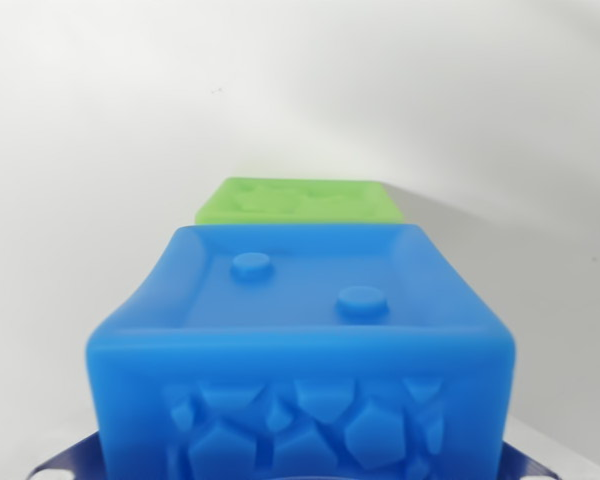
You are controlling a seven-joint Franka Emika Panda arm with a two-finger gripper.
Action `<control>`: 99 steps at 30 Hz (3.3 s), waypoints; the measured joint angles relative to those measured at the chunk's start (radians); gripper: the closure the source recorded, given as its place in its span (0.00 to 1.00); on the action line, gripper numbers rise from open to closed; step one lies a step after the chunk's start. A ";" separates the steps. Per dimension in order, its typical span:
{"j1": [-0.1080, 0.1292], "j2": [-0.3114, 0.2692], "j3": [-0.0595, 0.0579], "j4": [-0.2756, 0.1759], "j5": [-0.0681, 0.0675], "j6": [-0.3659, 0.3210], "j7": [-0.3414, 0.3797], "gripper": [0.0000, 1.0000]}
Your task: Stack cube
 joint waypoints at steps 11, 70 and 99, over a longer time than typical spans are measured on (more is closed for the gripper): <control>0.000 0.023 0.000 0.003 0.001 0.021 -0.001 1.00; 0.000 -0.031 0.000 -0.002 0.001 -0.024 -0.001 0.00; 0.000 -0.241 -0.001 0.018 -0.003 -0.251 0.001 0.00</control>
